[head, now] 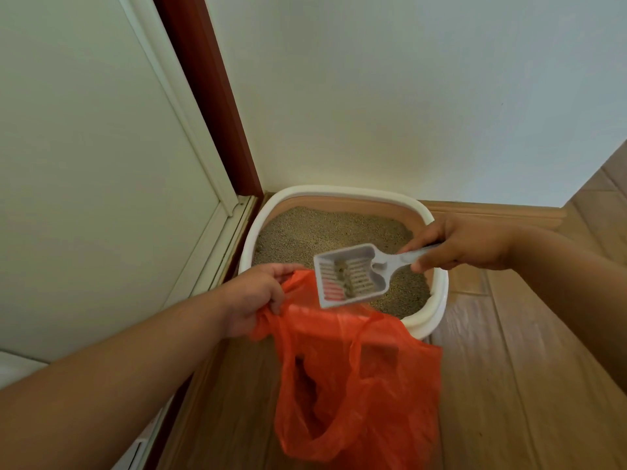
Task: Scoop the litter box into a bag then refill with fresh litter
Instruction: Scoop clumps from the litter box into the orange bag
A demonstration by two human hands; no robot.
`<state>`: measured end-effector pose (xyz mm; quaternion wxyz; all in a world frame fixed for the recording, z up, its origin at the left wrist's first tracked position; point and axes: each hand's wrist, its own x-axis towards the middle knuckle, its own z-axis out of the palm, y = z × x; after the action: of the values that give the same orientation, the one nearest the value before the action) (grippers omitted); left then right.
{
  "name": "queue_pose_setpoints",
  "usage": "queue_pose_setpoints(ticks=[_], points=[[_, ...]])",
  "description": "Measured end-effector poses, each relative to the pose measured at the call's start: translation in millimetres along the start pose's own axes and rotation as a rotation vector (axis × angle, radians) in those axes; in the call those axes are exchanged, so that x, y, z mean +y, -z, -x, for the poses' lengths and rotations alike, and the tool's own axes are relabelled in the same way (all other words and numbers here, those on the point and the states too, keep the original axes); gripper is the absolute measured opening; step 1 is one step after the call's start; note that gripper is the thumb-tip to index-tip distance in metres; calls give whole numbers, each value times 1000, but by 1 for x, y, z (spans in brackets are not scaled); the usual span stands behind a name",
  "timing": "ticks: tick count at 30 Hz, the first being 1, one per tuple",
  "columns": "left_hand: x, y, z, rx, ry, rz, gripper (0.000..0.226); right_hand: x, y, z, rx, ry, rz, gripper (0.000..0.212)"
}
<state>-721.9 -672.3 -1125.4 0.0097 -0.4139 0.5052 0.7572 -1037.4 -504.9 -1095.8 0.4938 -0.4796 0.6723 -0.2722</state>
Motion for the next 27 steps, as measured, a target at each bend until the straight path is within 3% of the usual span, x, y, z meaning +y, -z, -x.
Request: queue_pose_setpoints(ticks=[4, 12, 23, 27], points=[[2, 2, 2, 17, -17, 14, 89, -40, -19, -3, -169, 22, 395, 22], [5, -3, 5, 17, -50, 20, 91, -101, -88, -12, -196, 158, 1003, 23], [4, -1, 0, 24, -63, -14, 92, -112, -104, -4, -193, 146, 1120, 21], [5, 0, 2, -9, -7, -49, 89, -102, -80, -9, -253, 79, 919, 25]])
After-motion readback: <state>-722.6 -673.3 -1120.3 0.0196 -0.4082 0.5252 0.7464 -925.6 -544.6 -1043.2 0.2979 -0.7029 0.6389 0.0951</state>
